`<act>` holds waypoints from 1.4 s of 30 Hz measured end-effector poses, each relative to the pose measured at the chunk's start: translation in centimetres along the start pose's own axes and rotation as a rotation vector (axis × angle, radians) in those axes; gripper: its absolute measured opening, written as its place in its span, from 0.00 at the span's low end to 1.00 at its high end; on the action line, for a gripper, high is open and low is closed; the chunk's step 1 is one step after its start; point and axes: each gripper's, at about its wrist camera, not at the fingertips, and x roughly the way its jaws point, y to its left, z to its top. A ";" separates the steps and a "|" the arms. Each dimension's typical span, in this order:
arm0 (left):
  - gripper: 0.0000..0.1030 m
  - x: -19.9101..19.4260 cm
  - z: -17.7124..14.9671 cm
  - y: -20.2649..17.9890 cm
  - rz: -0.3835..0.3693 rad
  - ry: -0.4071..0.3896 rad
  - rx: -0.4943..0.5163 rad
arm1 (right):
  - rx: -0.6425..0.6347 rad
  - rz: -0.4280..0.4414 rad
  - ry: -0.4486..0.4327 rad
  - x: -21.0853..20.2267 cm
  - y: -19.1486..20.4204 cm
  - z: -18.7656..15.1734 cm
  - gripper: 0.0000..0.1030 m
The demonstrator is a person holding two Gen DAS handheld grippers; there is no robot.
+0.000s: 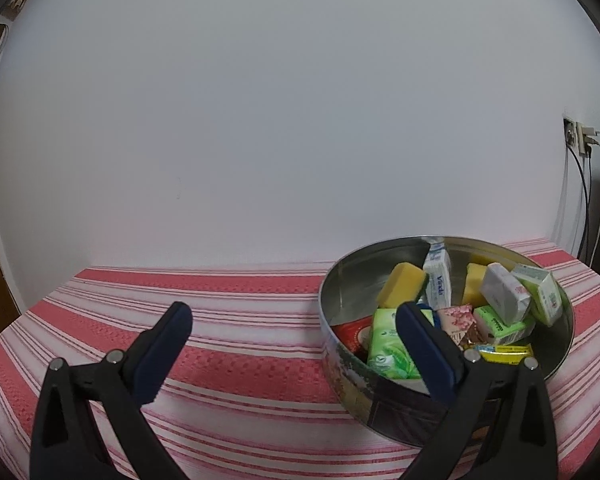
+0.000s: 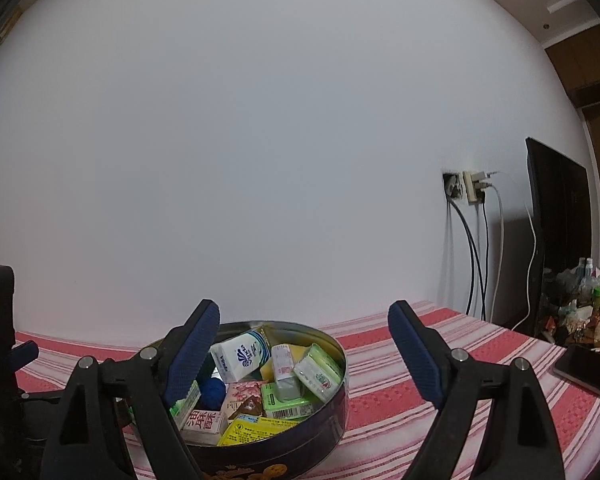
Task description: Organize objects
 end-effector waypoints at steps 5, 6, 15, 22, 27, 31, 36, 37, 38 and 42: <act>1.00 0.1 -0.1 0.5 -0.017 0.019 -0.026 | -0.001 -0.007 -0.046 -1.1 0.2 0.1 0.94; 1.00 0.1 -0.1 0.5 -0.018 0.024 -0.029 | -0.001 -0.004 -0.049 -1.2 0.2 0.1 0.94; 1.00 0.5 -0.2 0.1 -0.037 0.061 -0.034 | -0.004 0.046 -0.003 -0.9 0.8 0.3 0.95; 1.00 0.0 0.0 -0.2 -0.054 0.055 -0.031 | -0.011 0.081 0.075 -0.2 1.2 0.2 0.95; 1.00 -0.1 0.1 -0.4 -0.052 0.054 -0.024 | -0.028 0.097 0.104 0.3 1.4 -0.1 0.95; 1.00 0.0 -0.1 -0.3 -0.052 0.064 -0.023 | -0.032 0.101 0.106 0.3 1.5 -0.1 0.95; 1.00 0.1 -0.3 0.0 -0.050 0.078 -0.040 | -0.023 0.092 0.112 0.4 1.4 -0.2 0.95; 1.00 0.2 -0.3 0.0 -0.052 0.081 -0.044 | -0.023 0.092 0.114 0.5 1.4 -0.2 0.95; 1.00 0.2 -0.4 0.1 -0.055 0.086 -0.048 | -0.024 0.094 0.115 0.5 1.4 -0.2 0.95; 1.00 0.3 -0.4 0.1 -0.054 0.096 -0.048 | -0.026 0.096 0.117 0.7 1.3 -0.3 0.95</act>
